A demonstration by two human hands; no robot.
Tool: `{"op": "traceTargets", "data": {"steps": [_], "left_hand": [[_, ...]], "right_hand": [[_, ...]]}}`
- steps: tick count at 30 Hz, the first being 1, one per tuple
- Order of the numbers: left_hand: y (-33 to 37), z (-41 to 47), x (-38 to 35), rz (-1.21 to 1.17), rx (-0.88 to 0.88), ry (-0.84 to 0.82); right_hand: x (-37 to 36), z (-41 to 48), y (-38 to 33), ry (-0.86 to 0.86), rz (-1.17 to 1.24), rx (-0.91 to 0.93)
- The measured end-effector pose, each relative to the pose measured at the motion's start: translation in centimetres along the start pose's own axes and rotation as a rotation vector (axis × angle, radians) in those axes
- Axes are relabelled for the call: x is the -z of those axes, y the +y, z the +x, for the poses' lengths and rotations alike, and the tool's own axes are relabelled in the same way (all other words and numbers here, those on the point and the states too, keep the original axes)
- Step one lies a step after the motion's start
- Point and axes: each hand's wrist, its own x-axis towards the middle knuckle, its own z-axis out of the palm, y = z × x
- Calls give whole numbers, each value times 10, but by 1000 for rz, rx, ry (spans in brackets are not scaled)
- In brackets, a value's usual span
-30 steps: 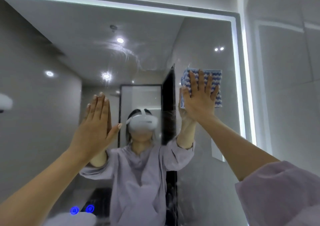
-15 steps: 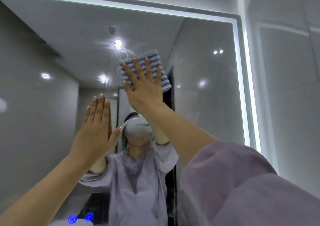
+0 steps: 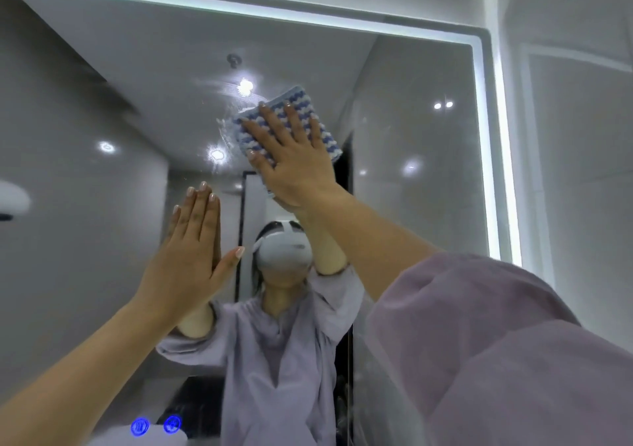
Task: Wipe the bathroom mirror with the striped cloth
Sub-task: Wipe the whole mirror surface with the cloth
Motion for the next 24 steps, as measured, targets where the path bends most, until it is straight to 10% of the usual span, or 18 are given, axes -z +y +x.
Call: {"op": "traceTargets", "data": {"steps": [13, 24], "left_hand": [[4, -2, 6, -15, 0, -20], [8, -3, 6, -44, -2, 9]], "right_hand": [[17, -43, 141, 32, 11, -393], [13, -34, 111, 46, 66, -556]]}}
